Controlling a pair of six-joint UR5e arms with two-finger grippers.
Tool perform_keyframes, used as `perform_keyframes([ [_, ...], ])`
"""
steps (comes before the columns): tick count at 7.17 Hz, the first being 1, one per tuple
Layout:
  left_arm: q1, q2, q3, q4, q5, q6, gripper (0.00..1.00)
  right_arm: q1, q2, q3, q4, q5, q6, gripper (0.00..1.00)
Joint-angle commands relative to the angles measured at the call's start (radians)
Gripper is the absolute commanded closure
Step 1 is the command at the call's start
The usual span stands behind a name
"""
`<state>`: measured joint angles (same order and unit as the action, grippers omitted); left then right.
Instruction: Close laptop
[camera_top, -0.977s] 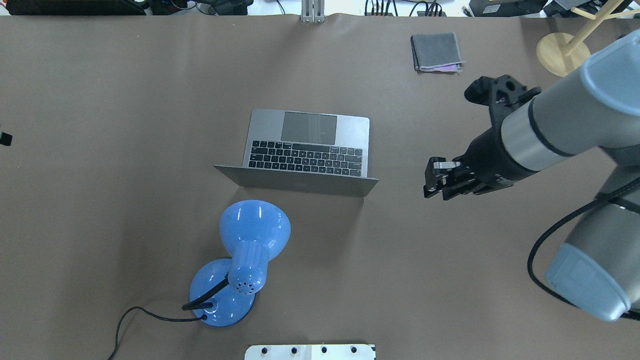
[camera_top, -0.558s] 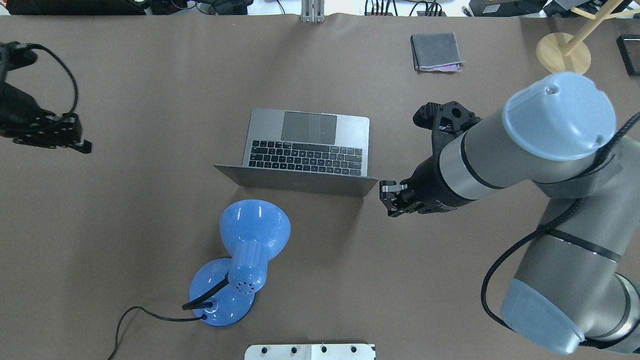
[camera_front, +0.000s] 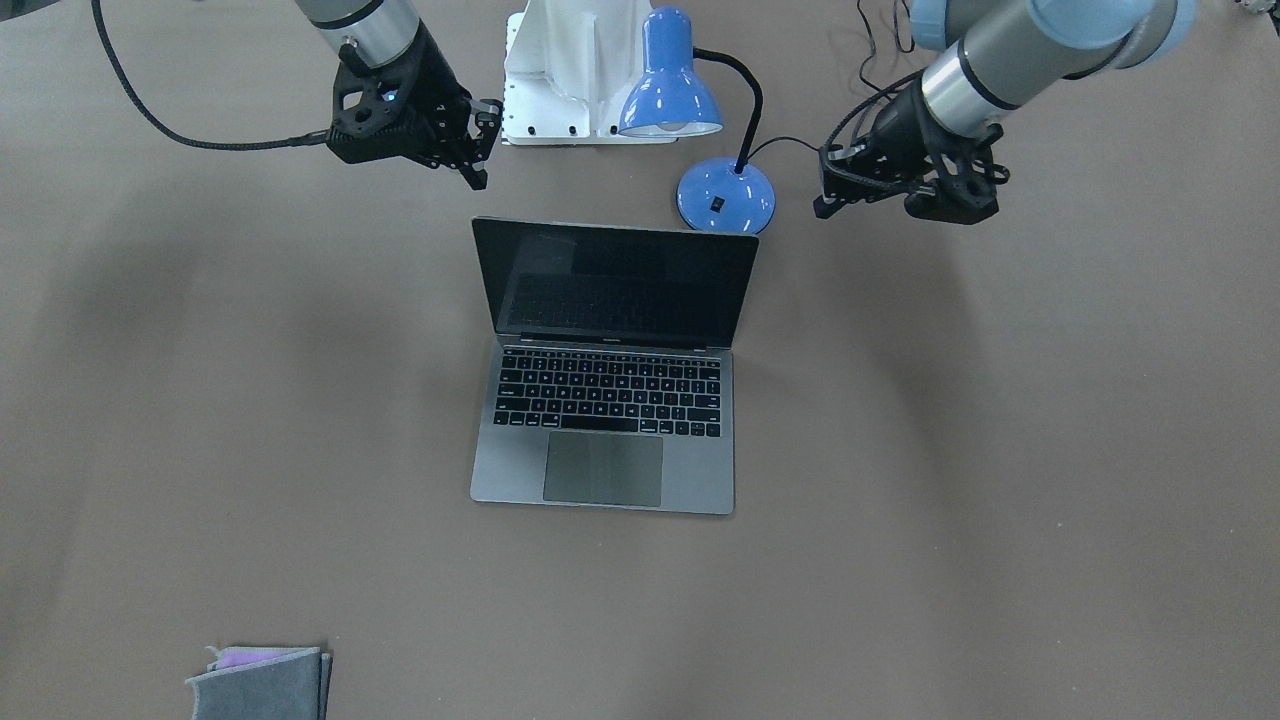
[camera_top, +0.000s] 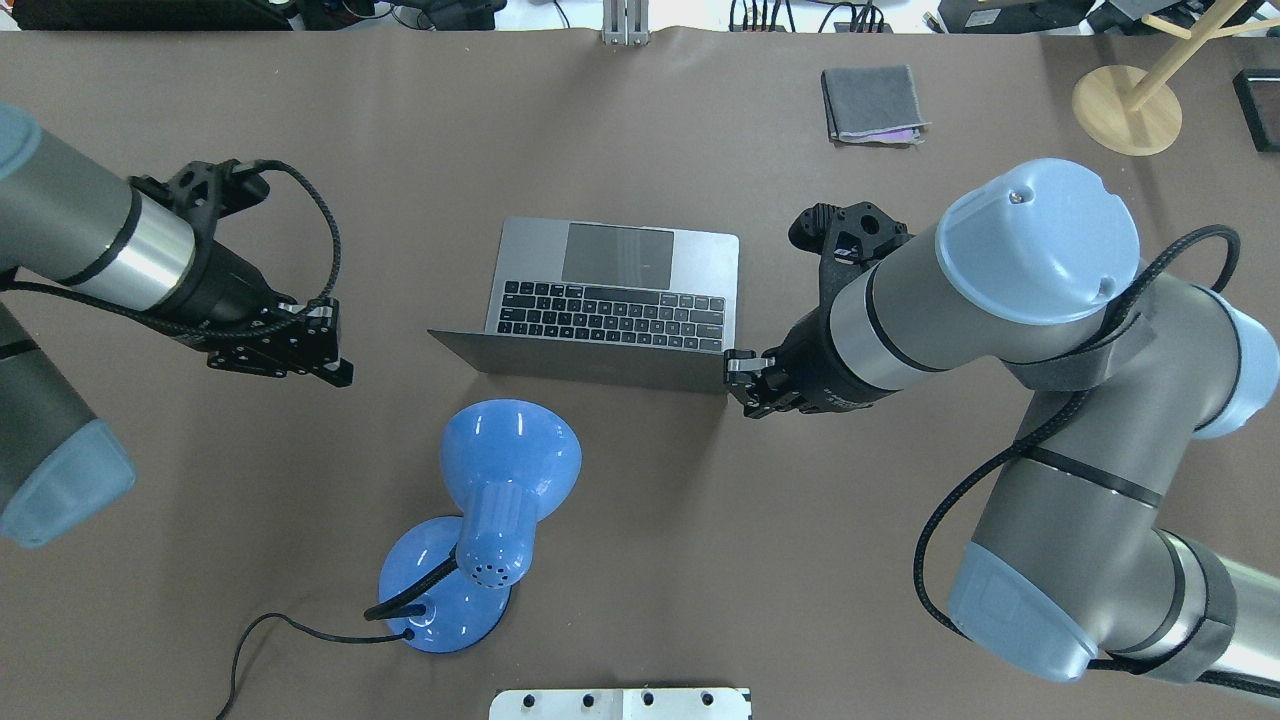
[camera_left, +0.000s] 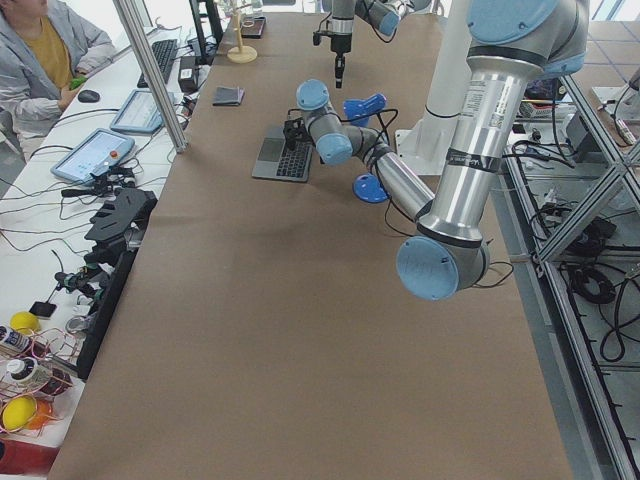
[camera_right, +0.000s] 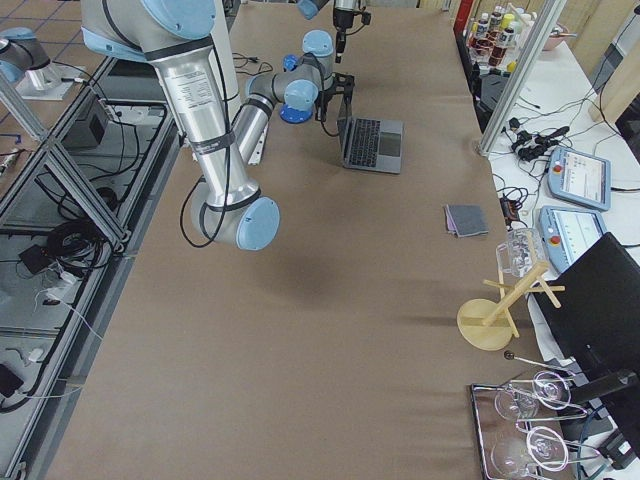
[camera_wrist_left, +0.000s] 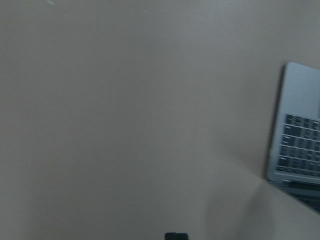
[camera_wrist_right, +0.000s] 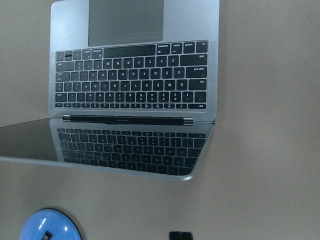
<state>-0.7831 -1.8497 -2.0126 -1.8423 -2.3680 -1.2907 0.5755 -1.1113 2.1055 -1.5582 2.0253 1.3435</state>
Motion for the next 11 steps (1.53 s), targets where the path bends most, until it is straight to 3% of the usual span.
perform_keyframes([
  [1,0.076,-0.061,0.014,0.006,0.045,-0.047,1.0,0.013,0.022,-0.021,0.004,0.0,0.022,1.0],
  [4,0.125,-0.189,0.064,0.099,0.075,-0.081,1.0,0.015,0.034,-0.064,0.013,-0.002,0.031,1.0],
  [6,0.123,-0.201,0.084,0.098,0.091,-0.072,1.0,0.056,0.054,-0.093,0.032,0.0,0.032,1.0],
  [7,0.123,-0.236,0.124,0.098,0.145,-0.05,1.0,0.076,0.076,-0.122,0.032,0.001,0.032,1.0],
  [9,0.117,-0.25,0.146,0.098,0.148,-0.013,1.0,0.096,0.125,-0.188,0.032,0.004,0.034,1.0],
  [11,0.099,-0.27,0.191,0.09,0.209,0.034,1.0,0.134,0.155,-0.295,0.107,0.01,0.034,1.0],
])
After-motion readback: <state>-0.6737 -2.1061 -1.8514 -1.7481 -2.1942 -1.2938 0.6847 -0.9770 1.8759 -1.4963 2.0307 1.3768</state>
